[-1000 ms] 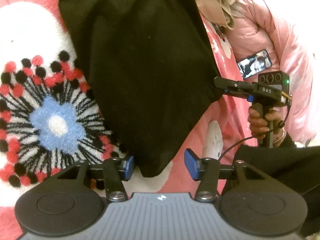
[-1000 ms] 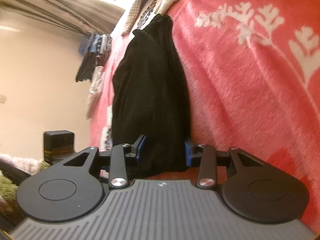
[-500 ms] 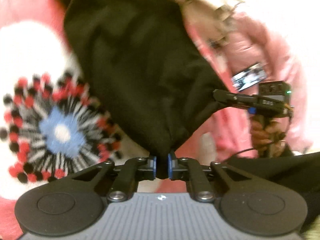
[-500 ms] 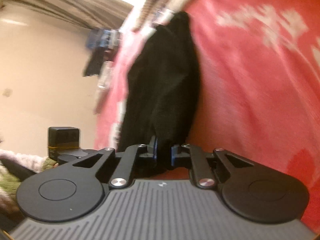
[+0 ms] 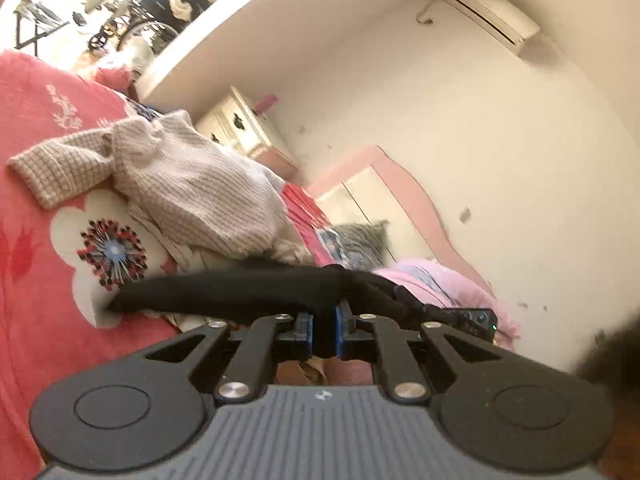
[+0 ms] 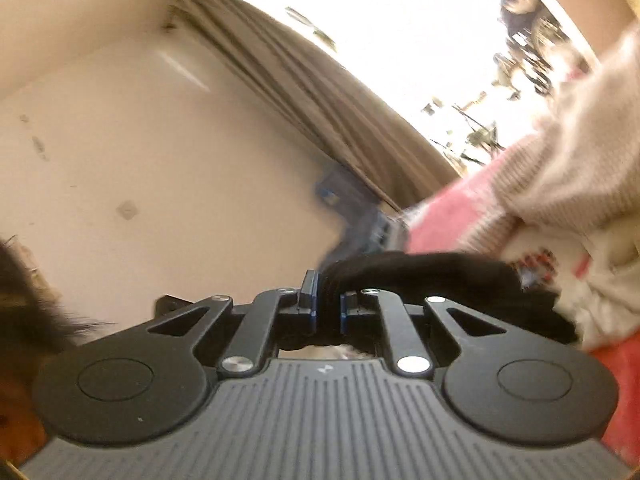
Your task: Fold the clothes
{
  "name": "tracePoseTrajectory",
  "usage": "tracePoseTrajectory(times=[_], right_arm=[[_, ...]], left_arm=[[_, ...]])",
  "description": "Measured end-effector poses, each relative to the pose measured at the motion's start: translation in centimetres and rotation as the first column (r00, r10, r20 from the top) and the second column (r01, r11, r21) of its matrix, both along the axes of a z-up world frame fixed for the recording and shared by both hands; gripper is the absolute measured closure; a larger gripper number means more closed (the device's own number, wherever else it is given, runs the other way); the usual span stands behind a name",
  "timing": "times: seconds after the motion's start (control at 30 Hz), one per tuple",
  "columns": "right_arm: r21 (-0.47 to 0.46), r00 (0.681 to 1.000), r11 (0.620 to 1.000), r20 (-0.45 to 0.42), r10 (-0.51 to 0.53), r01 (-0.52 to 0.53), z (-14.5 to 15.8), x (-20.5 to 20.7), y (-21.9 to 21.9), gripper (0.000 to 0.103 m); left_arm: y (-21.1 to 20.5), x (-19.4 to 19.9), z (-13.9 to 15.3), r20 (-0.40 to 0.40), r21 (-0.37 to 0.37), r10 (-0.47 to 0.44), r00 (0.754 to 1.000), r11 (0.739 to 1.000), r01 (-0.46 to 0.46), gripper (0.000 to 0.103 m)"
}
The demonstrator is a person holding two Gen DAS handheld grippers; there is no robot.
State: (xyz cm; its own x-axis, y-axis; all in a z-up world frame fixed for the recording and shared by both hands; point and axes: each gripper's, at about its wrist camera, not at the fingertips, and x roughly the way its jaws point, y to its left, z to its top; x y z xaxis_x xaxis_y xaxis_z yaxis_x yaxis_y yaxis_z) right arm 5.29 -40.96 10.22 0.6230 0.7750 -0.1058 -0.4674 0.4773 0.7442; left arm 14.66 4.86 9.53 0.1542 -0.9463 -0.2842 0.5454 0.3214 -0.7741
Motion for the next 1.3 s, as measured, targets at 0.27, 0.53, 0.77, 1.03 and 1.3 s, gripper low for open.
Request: tracePoseTrajectory(times=[0.27,0.53,0.77,1.03,1.3], right_arm=[[-0.022,0.931,0.999,-0.365,0.015,-0.025,-10.9,-7.8,0.4,0.095],[-0.026,0.736,1.0,-0.676,-0.029,0.016,-22.9,-14.1,0.1,0.098],[-0.172,0.755,0.981,-0.654,-0.05,-0.084,-21.9,-14.1,0.1,0.094],[-0.417,0.782,0.889,-0.612,-0.12,-0.19,-17.5,-14.2,-0.6,0.076],[-0.609,0.946,0.792,-0.24,-0.216,0.027,-11.5,-9.4,-0.1,0.081]], left_arm=[[-0.1,-7.1,-13.0,-0.317,0.266,-0.17,0.933,0.929,0.259,0.093],[-1.0,-10.5,-21.2,-0.403,0.459,-0.212,0.89,0.795,0.398,0.093],[-2.1,-11.3,-21.7,-0.333,0.553,-0.316,0.888,0.698,0.455,0.092],[-1.6,-10.4,-18.3,-0.269,0.638,-0.423,0.866,0.595,0.488,0.05],[-5.5,-5.4,-12.5,0.099,0.716,-0.333,0.938,0.678,0.166,0.047]])
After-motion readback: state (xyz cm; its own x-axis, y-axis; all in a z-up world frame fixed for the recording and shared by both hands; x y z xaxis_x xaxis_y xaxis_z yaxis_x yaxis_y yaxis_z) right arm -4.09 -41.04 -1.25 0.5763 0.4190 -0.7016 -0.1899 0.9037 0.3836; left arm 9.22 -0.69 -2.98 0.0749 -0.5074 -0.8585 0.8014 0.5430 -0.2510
